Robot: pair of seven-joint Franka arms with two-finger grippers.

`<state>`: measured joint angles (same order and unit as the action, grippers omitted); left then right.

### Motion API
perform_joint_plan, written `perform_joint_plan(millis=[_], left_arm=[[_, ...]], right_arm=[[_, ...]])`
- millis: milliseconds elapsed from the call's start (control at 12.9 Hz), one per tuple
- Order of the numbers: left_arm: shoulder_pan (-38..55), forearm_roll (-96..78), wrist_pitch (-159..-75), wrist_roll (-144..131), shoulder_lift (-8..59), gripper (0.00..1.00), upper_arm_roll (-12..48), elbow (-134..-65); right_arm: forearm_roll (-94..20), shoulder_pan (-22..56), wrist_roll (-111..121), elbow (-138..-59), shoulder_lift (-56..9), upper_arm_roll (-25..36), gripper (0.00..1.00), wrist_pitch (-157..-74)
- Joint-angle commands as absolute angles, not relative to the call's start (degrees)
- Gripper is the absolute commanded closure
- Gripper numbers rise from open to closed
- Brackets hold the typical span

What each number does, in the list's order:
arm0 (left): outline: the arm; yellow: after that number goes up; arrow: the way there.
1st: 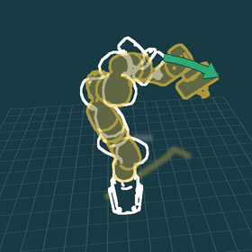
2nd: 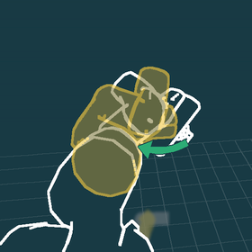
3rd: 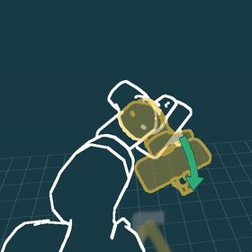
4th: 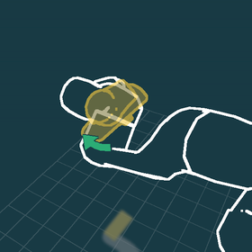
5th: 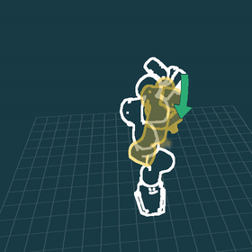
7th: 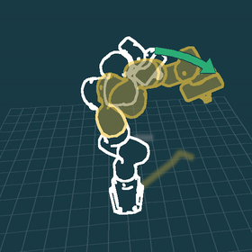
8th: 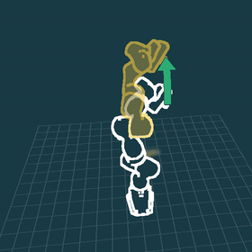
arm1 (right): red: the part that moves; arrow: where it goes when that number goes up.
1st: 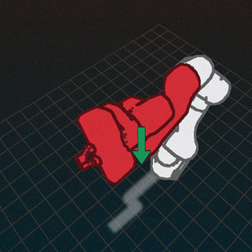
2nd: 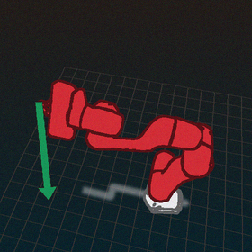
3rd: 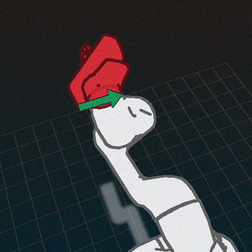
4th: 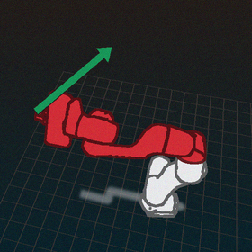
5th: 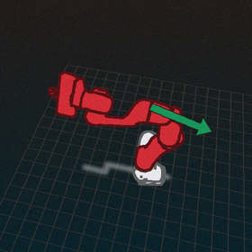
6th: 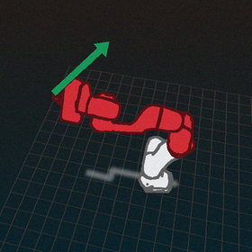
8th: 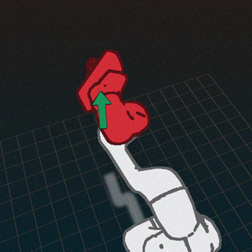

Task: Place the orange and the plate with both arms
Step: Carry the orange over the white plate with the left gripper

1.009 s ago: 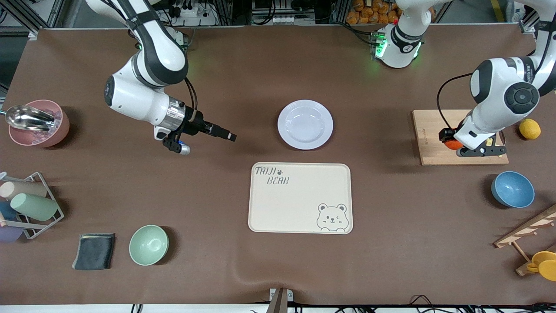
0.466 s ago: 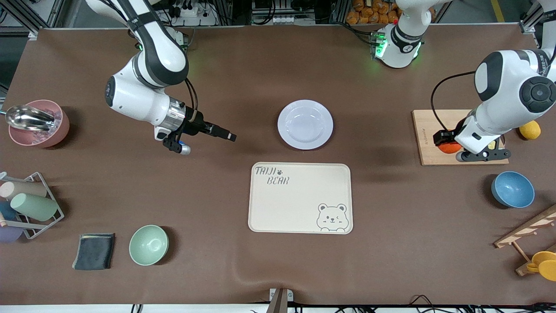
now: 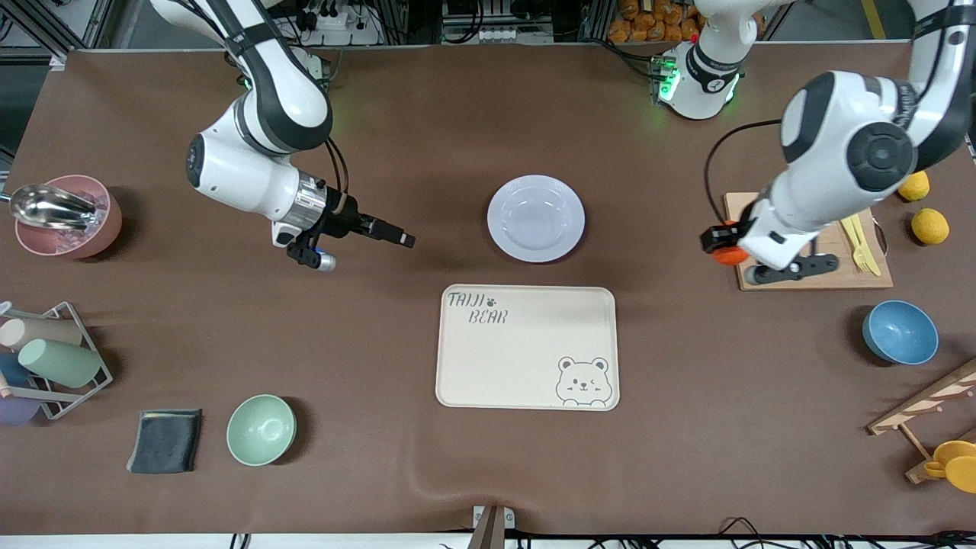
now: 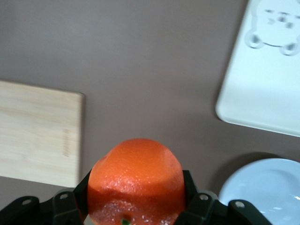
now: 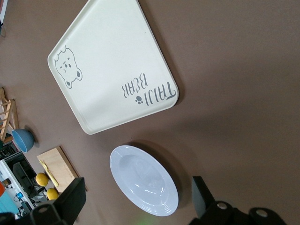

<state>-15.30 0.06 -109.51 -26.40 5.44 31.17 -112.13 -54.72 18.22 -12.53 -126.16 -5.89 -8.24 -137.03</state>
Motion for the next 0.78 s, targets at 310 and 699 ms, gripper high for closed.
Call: perform_joint_plan(millis=[310, 699], left_arm=[[-1.26, -1.14, -107.93, -44.11, 13.34, 1.00, 36.30, -109.95], [10.09, 1.75, -108.19, -46.40, 23.44, 1.00, 36.04, -106.19]], right_arm=[[-55.99, 19.34, -11.34, -127.44, -5.18, -7.82, 0.00, -138.78], [-55.99, 19.69, -11.25, -127.97, -5.19, -7.82, 0.00, -139.74]])
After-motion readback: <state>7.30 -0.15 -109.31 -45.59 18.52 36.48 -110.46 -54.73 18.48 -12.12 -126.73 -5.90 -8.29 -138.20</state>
